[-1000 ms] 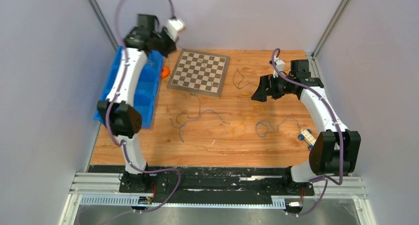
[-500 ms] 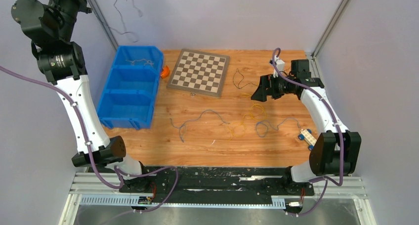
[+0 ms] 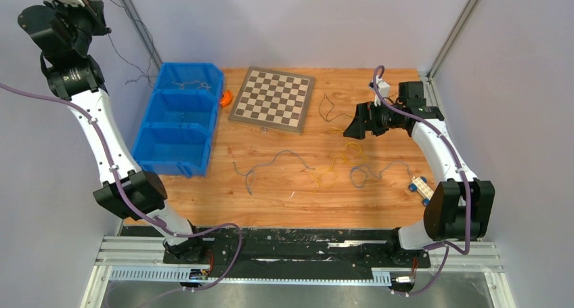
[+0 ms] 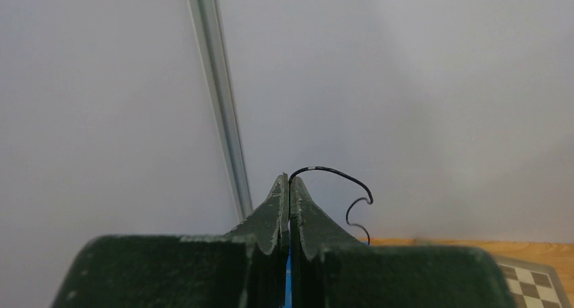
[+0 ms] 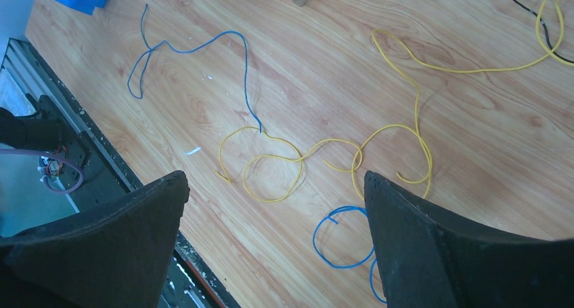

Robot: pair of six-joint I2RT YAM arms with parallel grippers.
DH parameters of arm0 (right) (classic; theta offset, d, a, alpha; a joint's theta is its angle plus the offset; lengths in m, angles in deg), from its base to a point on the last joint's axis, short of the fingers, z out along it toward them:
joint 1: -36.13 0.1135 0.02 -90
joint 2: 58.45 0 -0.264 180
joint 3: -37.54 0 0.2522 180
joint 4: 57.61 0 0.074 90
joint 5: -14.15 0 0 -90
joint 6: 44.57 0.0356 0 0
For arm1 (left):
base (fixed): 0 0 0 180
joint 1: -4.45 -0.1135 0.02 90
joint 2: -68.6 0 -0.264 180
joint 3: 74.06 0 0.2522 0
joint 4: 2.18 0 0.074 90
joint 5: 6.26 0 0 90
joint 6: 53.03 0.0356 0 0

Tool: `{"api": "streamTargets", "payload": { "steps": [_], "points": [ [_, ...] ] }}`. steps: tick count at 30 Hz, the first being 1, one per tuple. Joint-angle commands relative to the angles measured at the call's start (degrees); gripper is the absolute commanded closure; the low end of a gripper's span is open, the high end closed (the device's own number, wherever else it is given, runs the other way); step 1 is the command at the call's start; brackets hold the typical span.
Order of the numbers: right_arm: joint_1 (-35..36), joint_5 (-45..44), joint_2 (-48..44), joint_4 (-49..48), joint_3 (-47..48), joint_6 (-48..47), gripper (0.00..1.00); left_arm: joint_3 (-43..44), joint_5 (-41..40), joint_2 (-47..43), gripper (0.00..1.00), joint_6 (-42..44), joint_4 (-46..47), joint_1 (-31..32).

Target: Untangle the cables

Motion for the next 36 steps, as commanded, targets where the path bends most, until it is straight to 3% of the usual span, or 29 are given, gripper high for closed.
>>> {"api": "streamTargets", "payload": {
  "steps": [1, 5, 16, 21, 29, 36],
  "points": [
    [-0.3, 1.4, -0.8, -0.4, 1.3, 0.7, 0.00, -3.8, 2.7, -4.0, 1.00, 0.6, 4.1, -0.7],
    [-0.2, 1.3, -0.9, -0.4, 1.2, 0.5, 0.00, -11.9, 5.1, -6.4, 1.00, 2.4, 7.3, -1.4],
    [-0.2, 1.1, -1.6, -0.5, 0.3, 0.1, 0.00, -18.3, 7.1, -5.4, 1.00, 3.7, 9.7, -3.4],
    [-0.2, 1.4, -1.2, -0.4, 0.6, 0.3, 0.00, -13.1, 10.3, -4.5, 1.00, -1.5, 10.4, -3.4],
    [-0.3, 2.1, -0.4, -0.6, 0.8, 0.8, 0.00, 0.5, 7.9, -1.5, 1.00, -12.0, 12.1, -3.4],
    [-0.3, 2.3, -0.1, -0.6, 0.7, 0.7, 0.00, 6.9, 6.0, 2.7, 1.00, -13.3, 13.2, -3.4]
  ]
}}
